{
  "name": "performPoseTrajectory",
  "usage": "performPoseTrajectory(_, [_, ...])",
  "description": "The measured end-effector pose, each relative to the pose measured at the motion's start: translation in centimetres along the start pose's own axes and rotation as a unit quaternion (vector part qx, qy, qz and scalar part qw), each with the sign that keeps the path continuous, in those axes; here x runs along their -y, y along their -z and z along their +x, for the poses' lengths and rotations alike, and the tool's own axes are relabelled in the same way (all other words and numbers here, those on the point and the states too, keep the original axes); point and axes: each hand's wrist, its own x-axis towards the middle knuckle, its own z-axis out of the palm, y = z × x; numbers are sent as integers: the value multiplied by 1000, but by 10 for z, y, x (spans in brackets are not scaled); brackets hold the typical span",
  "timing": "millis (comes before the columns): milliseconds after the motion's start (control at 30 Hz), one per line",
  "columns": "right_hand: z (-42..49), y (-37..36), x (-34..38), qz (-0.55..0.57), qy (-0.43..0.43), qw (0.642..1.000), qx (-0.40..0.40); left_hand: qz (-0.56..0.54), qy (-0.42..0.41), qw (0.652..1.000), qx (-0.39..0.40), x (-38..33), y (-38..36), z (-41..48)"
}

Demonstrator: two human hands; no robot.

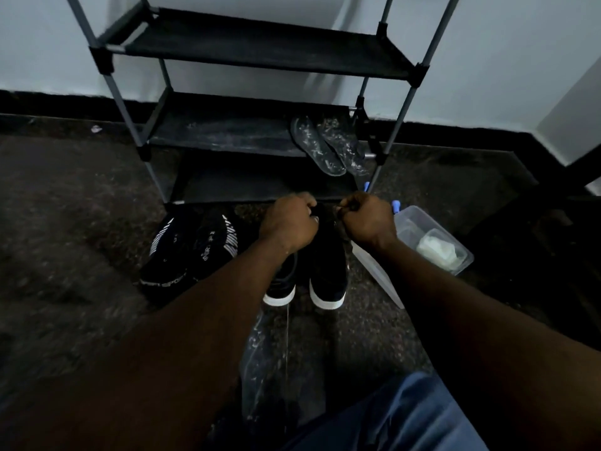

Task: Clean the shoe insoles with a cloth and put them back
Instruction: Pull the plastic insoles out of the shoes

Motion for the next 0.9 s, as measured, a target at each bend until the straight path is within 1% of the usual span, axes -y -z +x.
performPoseTrajectory(100, [15,-2,-14,42,-31,999,-8,-48,28,998,8,-7,-13,23])
performPoseTrajectory(200, [35,-2,-22,125,-75,988,-50,-154,56,986,12,-20,-26,47])
performPoseTrajectory(267, [46,-1,-24,200,-92,973,-63,-233,67,970,24,-29,-32,60])
performPoseTrajectory(367, [60,-2,-28,280,-98,954,-35,-330,101,938,47,-40,-36,76])
performPoseTrajectory(467, [71,-5,-31,311,-118,943,-4,-396,149,902,81,-47,-38,88])
performPoseTrajectory(567, [76,-7,-31,349,-134,927,15,-416,166,891,75,-47,-42,91])
performPoseTrajectory(633, [72,-8,-31,383,-138,913,3,-423,160,890,59,-45,-42,86])
performPoseTrajectory(700, [61,-11,-30,409,-151,899,-31,-430,151,890,38,-44,-39,75])
performPoseTrajectory(800, [31,-11,-19,406,-188,888,-104,-442,150,884,8,-40,-35,47])
performPoseTrajectory(900, [-10,-12,-7,414,-219,874,-126,-449,165,878,-2,-32,-29,4])
